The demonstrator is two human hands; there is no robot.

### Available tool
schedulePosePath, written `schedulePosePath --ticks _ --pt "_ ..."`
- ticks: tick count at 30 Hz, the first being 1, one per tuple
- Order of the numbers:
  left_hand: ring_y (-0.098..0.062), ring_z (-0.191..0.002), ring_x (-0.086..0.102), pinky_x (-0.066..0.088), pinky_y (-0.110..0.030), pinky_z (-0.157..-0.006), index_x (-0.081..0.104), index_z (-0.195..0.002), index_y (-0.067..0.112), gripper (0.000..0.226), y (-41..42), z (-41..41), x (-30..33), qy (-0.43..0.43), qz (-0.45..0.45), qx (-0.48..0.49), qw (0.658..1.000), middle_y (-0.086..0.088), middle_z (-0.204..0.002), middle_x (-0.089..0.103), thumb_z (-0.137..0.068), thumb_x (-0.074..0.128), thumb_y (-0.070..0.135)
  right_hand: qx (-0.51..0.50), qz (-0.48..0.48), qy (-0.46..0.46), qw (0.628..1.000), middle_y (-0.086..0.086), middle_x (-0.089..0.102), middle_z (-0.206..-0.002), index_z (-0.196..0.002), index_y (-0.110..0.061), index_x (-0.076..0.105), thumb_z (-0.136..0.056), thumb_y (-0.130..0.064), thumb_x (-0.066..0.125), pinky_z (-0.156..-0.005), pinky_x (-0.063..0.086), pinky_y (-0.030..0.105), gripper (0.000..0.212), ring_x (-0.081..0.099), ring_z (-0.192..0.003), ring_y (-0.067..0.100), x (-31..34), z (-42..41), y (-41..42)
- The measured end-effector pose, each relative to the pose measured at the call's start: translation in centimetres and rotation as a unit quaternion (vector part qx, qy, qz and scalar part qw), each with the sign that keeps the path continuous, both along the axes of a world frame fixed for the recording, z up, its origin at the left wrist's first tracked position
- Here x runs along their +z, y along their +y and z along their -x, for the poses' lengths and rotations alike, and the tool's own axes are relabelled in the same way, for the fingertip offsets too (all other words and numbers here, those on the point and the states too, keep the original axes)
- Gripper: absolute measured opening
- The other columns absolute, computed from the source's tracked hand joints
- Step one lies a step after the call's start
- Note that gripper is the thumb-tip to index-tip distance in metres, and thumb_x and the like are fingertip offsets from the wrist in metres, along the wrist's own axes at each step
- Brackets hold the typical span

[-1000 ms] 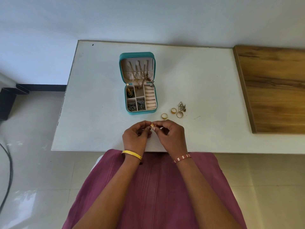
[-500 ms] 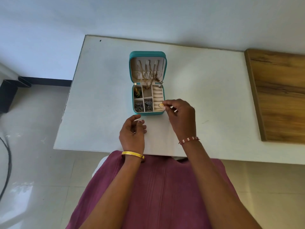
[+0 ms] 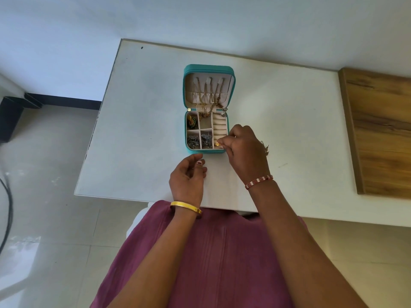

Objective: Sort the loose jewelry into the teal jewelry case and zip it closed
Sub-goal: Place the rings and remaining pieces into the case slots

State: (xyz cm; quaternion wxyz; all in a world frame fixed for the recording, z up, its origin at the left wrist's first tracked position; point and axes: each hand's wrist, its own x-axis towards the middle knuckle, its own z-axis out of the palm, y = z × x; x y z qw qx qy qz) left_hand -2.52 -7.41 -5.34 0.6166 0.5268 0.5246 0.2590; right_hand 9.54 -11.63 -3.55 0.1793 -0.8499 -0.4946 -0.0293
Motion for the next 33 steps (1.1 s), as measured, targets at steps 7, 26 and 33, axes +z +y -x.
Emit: schedulePosePath --ticks 7,26,33 --pt "0.007 -0.062 0.062 0.053 -0.010 -0.069 0.065 -0.096 0.015 0.021 -0.1 0.0 0.0 0.003 0.001 -0.011 1.000 -0.002 -0.088 0.065 -0.088 0.051 0.001 -0.012 0.042 0.028 0.999 0.014 0.059 -0.077 -0.081 -0.004 0.074 -0.067 0.005 0.076 -0.052 0.048 0.027 0.017 0.059 -0.074 0.030 0.1 0.3 0.2" --pt "0.001 -0.061 0.064 0.053 -0.012 -0.060 0.063 -0.095 0.012 0.021 -1.3 -0.3 0.2 -0.049 0.081 -0.128 0.987 -0.001 -0.078 0.065 -0.088 0.049 -0.002 -0.186 -0.051 0.172 0.966 0.018 0.062 -0.092 -0.096 -0.003 0.069 -0.082 -0.007 0.064 -0.073 0.043 0.026 0.015 0.061 -0.083 0.031 -2.5 2.3 -4.8" --pt "0.002 -0.062 0.064 0.054 -0.013 -0.061 0.065 -0.101 0.010 0.019 -1.4 -0.5 0.1 -0.033 0.060 -0.134 0.989 0.001 -0.082 0.065 -0.088 0.052 0.002 -0.185 -0.074 0.216 0.956 0.012 0.063 -0.088 -0.088 -0.003 0.068 -0.082 -0.006 0.065 -0.068 0.039 0.014 0.008 0.058 -0.075 0.019 -2.1 2.5 -4.9"
